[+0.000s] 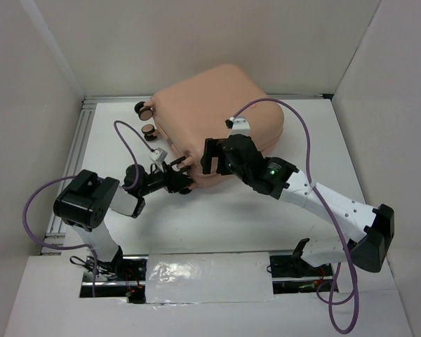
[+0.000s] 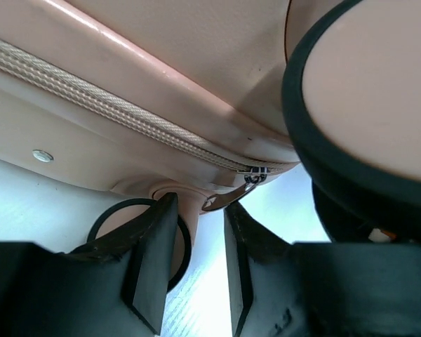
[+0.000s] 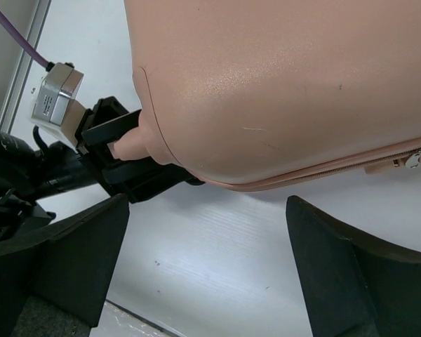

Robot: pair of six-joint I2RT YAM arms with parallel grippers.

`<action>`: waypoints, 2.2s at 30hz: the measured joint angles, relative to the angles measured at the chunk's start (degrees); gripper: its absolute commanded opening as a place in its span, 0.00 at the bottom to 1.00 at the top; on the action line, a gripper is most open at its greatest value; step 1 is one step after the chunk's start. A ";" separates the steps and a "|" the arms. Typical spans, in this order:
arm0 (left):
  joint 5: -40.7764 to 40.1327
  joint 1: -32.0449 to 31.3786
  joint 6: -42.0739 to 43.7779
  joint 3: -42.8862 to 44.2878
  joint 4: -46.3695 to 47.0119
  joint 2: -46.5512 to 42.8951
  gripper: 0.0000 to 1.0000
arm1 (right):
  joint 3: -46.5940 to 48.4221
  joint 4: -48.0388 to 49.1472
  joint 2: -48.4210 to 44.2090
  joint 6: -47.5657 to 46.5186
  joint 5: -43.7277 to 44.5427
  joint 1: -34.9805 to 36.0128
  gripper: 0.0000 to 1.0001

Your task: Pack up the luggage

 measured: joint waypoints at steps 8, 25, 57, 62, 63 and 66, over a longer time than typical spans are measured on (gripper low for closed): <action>2.60 0.74 0.07 1.09 -0.13 -0.55 0.45 | 0.00 0.00 0.00 0.00 -0.11 0.00 0.99; 9.18 0.74 -1.66 2.82 -0.79 -0.57 0.01 | -0.04 0.04 2.40 0.02 -0.98 -0.04 0.99; -15.67 -11.61 -7.13 -4.37 -2.03 -9.03 0.00 | 1.92 1.84 16.39 0.79 -2.14 3.13 0.35; -22.69 -14.58 -7.28 -5.35 -0.79 -9.03 0.00 | 6.58 -2.99 19.50 -0.85 -2.03 3.06 0.29; -24.26 -15.17 -7.23 -5.40 -0.66 -9.03 0.00 | 7.41 -3.82 20.04 -1.09 -1.99 2.99 0.27; -28.94 -16.94 -7.28 -5.53 -0.31 -9.03 0.00 | 9.38 -5.33 21.35 -1.36 -1.90 2.67 0.24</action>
